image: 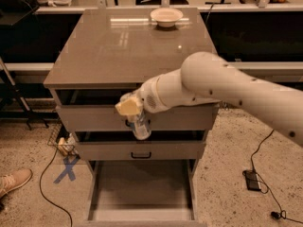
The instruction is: Place redbull can into bottom drawer
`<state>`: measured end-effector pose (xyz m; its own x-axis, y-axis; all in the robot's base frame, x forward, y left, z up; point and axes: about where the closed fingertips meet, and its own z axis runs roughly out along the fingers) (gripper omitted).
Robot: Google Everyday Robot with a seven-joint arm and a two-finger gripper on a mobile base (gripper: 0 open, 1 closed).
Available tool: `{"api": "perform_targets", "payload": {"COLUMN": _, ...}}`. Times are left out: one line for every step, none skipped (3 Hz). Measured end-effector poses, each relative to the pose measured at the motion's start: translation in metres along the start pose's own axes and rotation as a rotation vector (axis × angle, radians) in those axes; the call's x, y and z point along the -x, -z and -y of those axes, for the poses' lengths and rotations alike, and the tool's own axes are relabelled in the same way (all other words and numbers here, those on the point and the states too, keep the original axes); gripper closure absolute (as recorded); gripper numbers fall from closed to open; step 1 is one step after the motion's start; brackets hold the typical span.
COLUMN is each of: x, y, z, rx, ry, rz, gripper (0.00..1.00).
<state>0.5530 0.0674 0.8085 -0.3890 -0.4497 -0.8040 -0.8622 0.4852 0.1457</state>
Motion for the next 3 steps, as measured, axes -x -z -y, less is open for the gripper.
{"api": "perform_targets", "payload": {"x": -0.080, "y": -0.045, "z": 0.001, "rx": 0.005, "ry": -0.131, "rz": -0.136, "gripper": 1.00}}
{"api": "perform_targets", "payload": {"x": -0.162, "y": -0.087, "z": -0.006, "rx": -0.005, "ry": -0.223, "rz": -0.283, "gripper": 1.00}}
{"api": "perform_targets", "payload": {"x": -0.174, "y": -0.094, "z": -0.014, "rx": 0.000, "ry": -0.249, "rz": -0.314, "gripper": 1.00}}
